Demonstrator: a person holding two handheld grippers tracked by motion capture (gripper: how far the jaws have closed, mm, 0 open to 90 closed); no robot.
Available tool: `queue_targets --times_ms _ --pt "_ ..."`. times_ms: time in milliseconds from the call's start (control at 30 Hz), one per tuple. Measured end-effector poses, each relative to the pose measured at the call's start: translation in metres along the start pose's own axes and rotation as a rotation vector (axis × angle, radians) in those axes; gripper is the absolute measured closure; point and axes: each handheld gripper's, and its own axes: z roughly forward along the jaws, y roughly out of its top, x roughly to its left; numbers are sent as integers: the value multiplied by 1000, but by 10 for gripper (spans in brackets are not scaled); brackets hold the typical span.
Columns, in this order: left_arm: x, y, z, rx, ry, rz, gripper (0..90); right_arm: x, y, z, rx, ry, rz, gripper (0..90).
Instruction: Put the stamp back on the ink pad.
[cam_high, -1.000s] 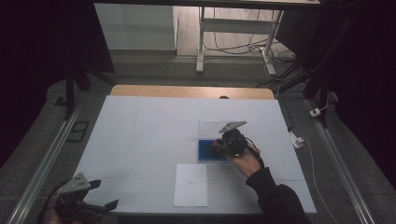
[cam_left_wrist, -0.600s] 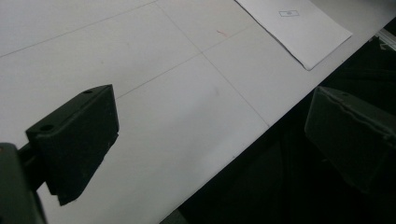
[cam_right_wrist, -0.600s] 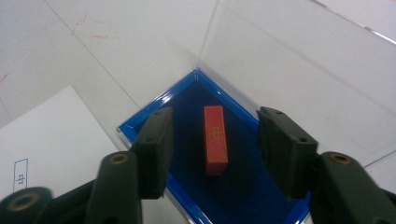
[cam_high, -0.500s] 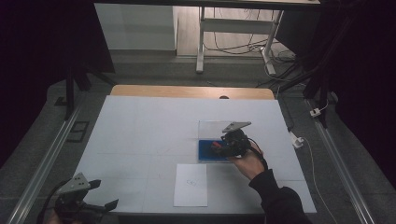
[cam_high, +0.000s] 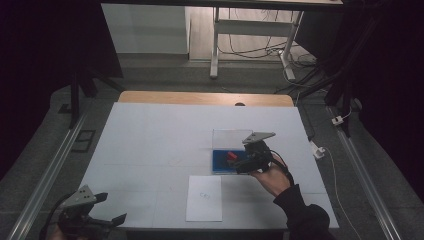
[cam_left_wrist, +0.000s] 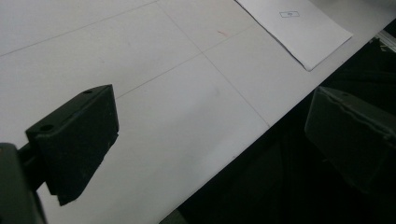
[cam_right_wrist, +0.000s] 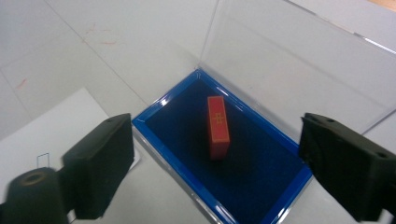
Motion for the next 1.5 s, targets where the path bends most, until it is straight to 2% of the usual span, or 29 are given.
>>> queue_targets --times_ms 200,400,600,833,1033,1500 --pt "1 0 0 -3 -1 -5 28 4 -2 -10 -14 2 13 58" --pt "1 0 0 -1 -1 -6 28 10 -7 -22 -32 27 9 4" --pt "1 0 0 0 0 -7 27 13 -16 -37 -51 26 4 0" --pt "1 0 0 0 -1 -9 28 16 -30 -57 -71 7 18 0" --pt "1 0 0 1 0 -9 27 17 -45 -76 -85 -20 8 0" --pt "1 0 0 -1 2 -13 27 20 -81 -114 -119 -73 91 0"
